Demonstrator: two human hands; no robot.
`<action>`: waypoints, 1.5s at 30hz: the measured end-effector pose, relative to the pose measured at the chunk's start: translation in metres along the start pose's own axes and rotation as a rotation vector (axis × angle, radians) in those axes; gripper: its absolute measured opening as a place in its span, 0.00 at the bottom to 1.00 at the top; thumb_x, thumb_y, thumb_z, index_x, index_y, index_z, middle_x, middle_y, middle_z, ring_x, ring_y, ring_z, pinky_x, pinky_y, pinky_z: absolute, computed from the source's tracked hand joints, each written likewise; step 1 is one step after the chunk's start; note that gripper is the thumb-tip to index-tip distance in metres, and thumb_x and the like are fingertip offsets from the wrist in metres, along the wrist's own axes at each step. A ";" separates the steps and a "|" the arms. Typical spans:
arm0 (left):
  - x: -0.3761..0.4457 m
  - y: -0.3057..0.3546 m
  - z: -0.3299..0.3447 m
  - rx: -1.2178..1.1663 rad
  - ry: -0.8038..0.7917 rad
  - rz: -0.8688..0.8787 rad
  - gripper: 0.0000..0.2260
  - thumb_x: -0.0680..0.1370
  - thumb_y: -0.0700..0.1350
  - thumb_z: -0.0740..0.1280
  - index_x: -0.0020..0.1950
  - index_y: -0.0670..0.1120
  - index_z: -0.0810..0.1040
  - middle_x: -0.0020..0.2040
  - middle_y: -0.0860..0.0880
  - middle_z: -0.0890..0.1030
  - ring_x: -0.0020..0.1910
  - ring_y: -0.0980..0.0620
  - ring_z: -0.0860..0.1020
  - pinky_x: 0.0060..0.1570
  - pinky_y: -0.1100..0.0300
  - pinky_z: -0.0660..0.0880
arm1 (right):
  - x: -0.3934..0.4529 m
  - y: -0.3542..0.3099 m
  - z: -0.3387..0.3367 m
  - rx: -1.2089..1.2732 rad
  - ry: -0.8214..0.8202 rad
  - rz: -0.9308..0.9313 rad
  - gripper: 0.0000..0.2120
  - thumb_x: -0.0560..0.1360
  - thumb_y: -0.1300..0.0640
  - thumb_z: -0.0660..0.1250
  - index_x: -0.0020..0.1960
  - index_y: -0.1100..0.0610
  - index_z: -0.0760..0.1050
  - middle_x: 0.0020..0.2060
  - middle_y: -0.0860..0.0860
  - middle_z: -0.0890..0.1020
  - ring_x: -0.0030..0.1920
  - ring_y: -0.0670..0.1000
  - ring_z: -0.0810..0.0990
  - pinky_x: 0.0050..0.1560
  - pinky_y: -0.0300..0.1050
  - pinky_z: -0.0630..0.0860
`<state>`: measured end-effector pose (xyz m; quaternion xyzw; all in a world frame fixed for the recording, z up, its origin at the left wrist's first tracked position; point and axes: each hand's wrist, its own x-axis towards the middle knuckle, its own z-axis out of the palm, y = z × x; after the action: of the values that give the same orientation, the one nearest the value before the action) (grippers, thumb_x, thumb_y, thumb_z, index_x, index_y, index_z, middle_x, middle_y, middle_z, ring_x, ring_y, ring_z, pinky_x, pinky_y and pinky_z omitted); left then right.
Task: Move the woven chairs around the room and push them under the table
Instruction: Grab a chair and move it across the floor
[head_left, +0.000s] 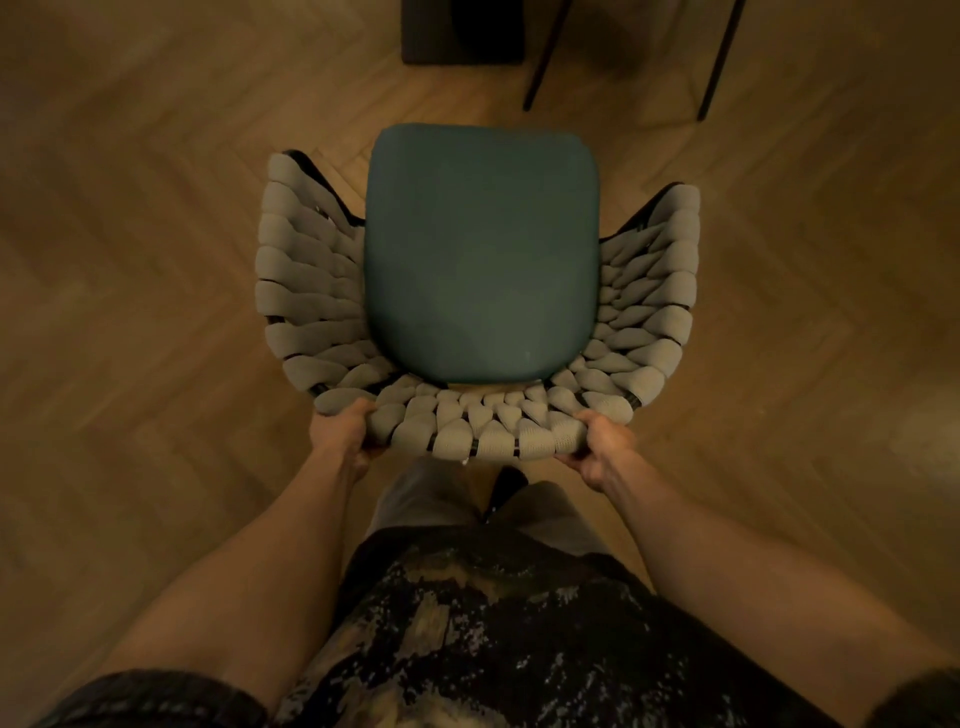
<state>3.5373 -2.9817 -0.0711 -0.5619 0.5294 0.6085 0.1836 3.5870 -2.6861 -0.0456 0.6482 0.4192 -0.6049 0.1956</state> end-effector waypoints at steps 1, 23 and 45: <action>0.003 0.011 0.009 -0.003 -0.001 0.000 0.24 0.77 0.36 0.71 0.72 0.48 0.70 0.61 0.43 0.78 0.55 0.42 0.80 0.40 0.47 0.80 | 0.002 -0.013 0.007 -0.007 0.002 -0.002 0.10 0.82 0.61 0.65 0.63 0.55 0.71 0.46 0.57 0.79 0.44 0.57 0.79 0.33 0.57 0.83; 0.070 0.181 0.171 0.018 0.042 0.014 0.27 0.74 0.37 0.74 0.71 0.46 0.71 0.62 0.40 0.79 0.54 0.40 0.81 0.47 0.43 0.81 | 0.062 -0.239 0.119 -0.027 -0.063 -0.026 0.18 0.81 0.61 0.66 0.70 0.56 0.71 0.54 0.59 0.80 0.50 0.59 0.80 0.34 0.57 0.82; 0.076 0.220 0.209 -0.006 -0.095 0.019 0.22 0.78 0.37 0.69 0.71 0.47 0.71 0.61 0.41 0.79 0.54 0.40 0.81 0.48 0.41 0.81 | 0.076 -0.294 0.140 -0.065 -0.128 -0.022 0.18 0.81 0.60 0.67 0.71 0.58 0.71 0.50 0.58 0.79 0.48 0.58 0.80 0.40 0.59 0.81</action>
<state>3.2317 -2.9137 -0.0819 -0.5278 0.5236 0.6379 0.2010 3.2641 -2.6011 -0.0700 0.5969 0.4323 -0.6332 0.2364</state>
